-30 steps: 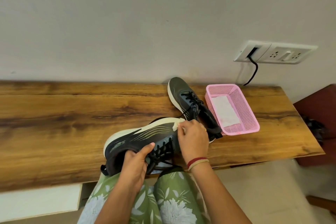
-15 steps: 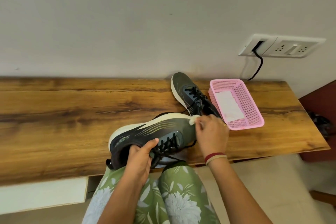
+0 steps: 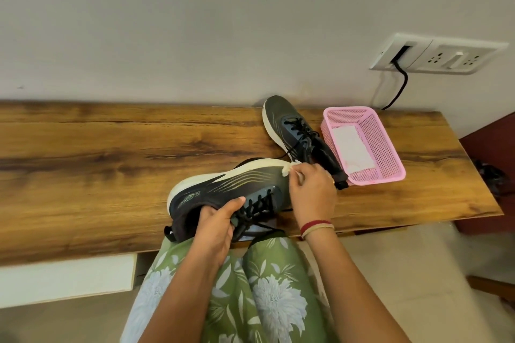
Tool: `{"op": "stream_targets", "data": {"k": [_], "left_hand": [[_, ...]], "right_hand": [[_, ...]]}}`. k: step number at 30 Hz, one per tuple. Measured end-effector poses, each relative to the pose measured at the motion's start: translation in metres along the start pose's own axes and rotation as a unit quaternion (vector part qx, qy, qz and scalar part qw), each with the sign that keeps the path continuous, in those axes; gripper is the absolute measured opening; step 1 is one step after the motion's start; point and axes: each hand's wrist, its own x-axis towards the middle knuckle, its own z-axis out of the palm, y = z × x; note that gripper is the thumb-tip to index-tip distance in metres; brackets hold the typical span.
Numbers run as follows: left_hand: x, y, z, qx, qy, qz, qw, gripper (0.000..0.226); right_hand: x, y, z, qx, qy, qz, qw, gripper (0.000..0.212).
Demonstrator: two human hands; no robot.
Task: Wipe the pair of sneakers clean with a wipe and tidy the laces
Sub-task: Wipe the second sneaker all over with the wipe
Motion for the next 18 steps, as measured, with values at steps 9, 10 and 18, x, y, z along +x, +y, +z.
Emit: {"op": "stream_targets", "data": {"k": [9, 10, 18], "left_hand": [[-0.005, 0.002, 0.004, -0.021, -0.012, 0.002, 1.0, 0.027], [-0.005, 0.002, 0.004, -0.024, -0.012, 0.004, 1.0, 0.026], [-0.001, 0.001, 0.004, -0.035, -0.018, 0.009, 0.999, 0.026]], "right_hand": [[-0.001, -0.013, 0.007, -0.009, -0.015, -0.031, 0.999, 0.016], [-0.007, -0.02, 0.009, -0.007, -0.031, -0.058, 0.998, 0.015], [-0.002, -0.025, 0.013, -0.01, -0.065, -0.112, 0.992, 0.019]]}}
